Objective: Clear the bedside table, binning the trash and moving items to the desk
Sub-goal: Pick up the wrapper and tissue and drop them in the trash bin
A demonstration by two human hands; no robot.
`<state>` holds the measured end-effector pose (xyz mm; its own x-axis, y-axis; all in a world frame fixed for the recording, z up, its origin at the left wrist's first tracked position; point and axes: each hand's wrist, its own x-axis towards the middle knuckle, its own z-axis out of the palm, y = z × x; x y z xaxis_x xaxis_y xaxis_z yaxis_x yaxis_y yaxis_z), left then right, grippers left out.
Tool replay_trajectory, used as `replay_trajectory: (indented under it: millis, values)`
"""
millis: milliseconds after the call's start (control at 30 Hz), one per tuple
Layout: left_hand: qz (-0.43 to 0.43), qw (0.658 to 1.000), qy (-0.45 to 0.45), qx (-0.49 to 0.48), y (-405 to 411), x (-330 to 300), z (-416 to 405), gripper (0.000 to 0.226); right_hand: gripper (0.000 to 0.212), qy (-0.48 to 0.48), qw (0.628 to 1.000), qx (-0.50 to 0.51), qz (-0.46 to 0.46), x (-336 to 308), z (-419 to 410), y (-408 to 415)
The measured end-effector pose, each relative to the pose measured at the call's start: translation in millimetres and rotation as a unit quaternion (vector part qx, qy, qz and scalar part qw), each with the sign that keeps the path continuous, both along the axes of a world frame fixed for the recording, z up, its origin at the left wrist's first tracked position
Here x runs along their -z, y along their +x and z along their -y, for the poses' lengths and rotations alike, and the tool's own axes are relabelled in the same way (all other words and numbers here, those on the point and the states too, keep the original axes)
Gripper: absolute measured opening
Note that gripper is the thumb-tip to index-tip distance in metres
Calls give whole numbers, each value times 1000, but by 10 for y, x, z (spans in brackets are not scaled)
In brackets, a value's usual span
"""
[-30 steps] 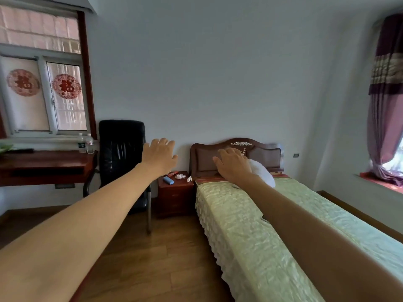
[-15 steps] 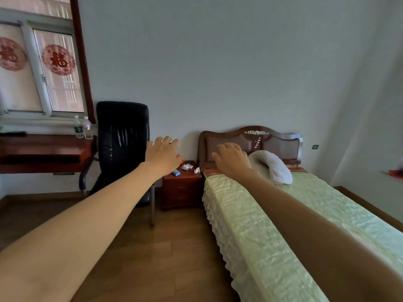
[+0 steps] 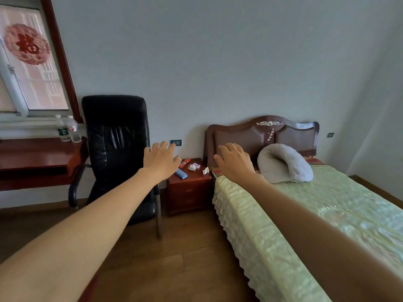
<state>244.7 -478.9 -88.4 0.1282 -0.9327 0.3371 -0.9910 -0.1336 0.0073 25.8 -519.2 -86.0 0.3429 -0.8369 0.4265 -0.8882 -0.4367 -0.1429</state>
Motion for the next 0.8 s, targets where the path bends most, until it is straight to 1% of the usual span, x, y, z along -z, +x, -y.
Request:
replay_trajectory:
  millis: [133, 233, 400, 633, 800]
  values:
    - [-6, 1000, 5, 4, 193, 239, 584, 48, 44, 20, 1000, 18, -14, 170, 585, 115]
    - [-3, 1000, 15, 4, 283, 400, 1040, 48, 46, 35, 999, 17, -29, 313, 1078, 208]
    - [8, 1000, 23, -4, 398, 523, 1916, 48, 47, 32, 999, 11, -33, 435, 2028, 220]
    - [7, 999, 32, -10, 389, 613, 3127, 48, 48, 60, 998, 9, -26, 499, 3373, 153]
    - [-3, 999, 44, -8, 447, 776, 3787, 47, 44, 78, 996, -4, -32, 703, 4082, 301]
